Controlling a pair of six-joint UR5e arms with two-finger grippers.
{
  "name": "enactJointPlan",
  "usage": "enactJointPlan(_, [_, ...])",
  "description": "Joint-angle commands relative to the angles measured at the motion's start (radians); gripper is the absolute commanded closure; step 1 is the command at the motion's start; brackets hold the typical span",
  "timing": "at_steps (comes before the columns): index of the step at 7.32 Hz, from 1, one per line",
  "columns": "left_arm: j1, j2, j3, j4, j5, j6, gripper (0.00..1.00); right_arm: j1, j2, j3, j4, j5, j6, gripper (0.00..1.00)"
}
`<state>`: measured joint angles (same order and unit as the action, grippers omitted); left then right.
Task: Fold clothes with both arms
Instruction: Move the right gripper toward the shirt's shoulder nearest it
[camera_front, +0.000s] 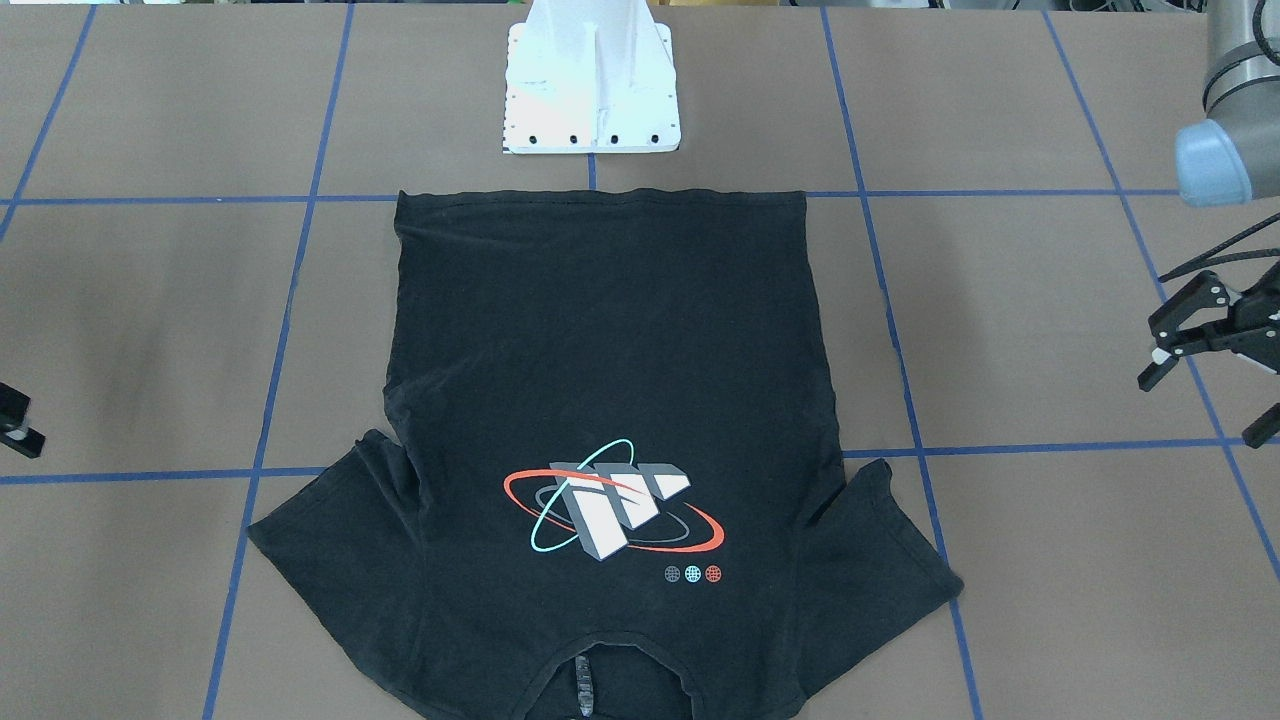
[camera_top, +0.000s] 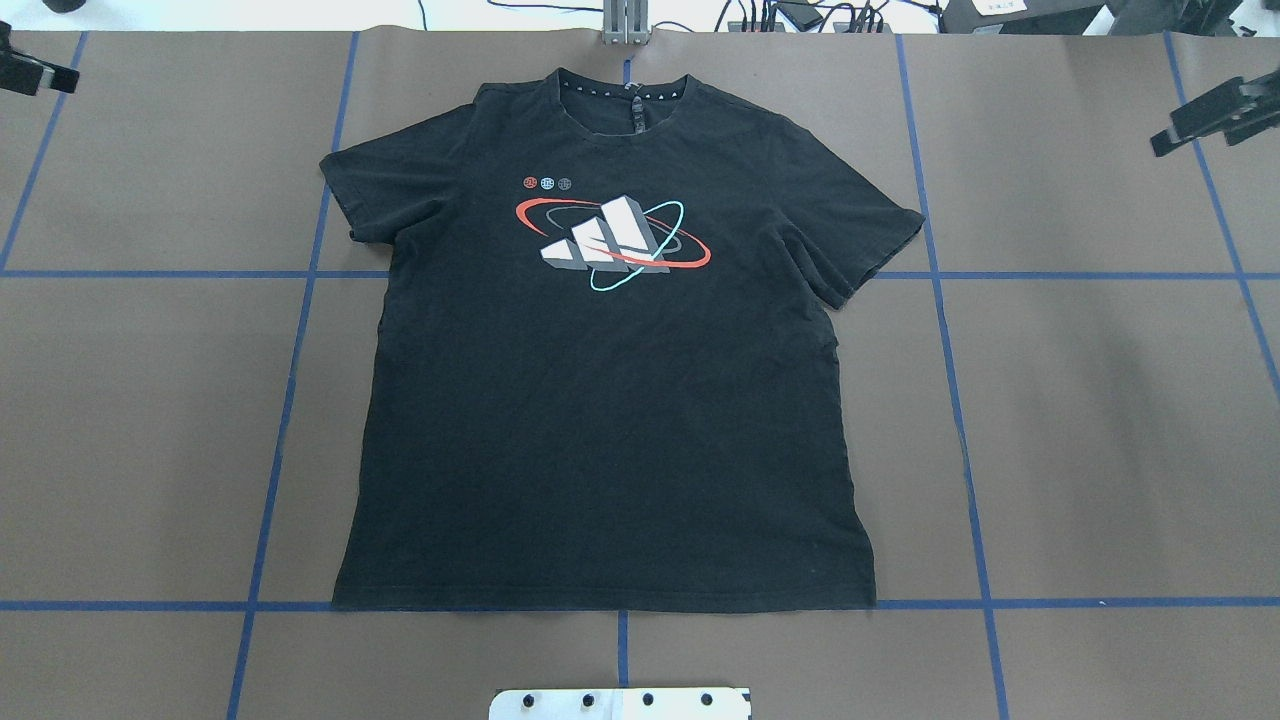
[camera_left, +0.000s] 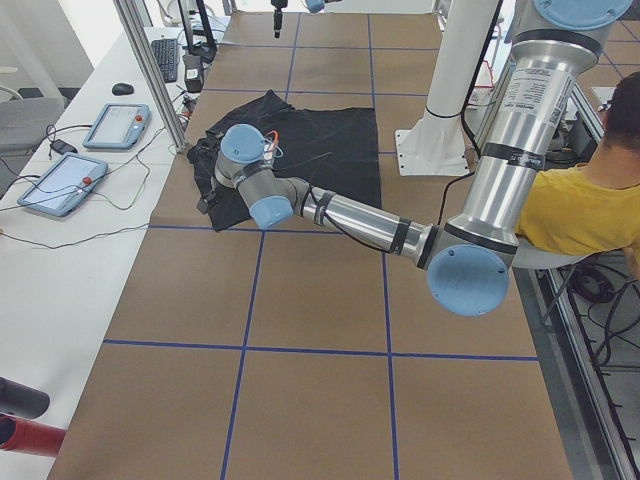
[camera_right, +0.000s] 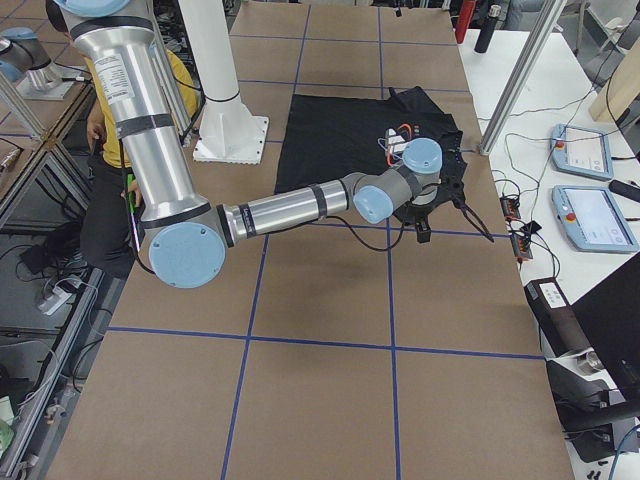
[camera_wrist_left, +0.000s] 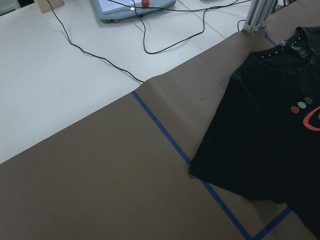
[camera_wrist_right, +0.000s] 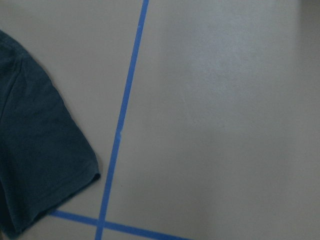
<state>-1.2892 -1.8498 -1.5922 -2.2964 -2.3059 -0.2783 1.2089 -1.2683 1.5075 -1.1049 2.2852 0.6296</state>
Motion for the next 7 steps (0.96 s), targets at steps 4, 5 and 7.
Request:
enactJointPlan(4, [0.014, -0.002, 0.006, -0.017, 0.000, -0.010, 0.00, -0.256, 0.085, -0.222, 0.365, -0.308, 0.442, 0.08])
enactJointPlan(5, [0.014, 0.000, 0.004, -0.017, 0.000, -0.010, 0.00, -0.279, 0.128, -0.261, 0.367, -0.352, 0.476, 0.12])
enactJointPlan(7, [0.011, 0.001, 0.003, -0.017, 0.000, -0.010, 0.00, -0.305, 0.141, -0.276, 0.370, -0.377, 0.490, 0.25])
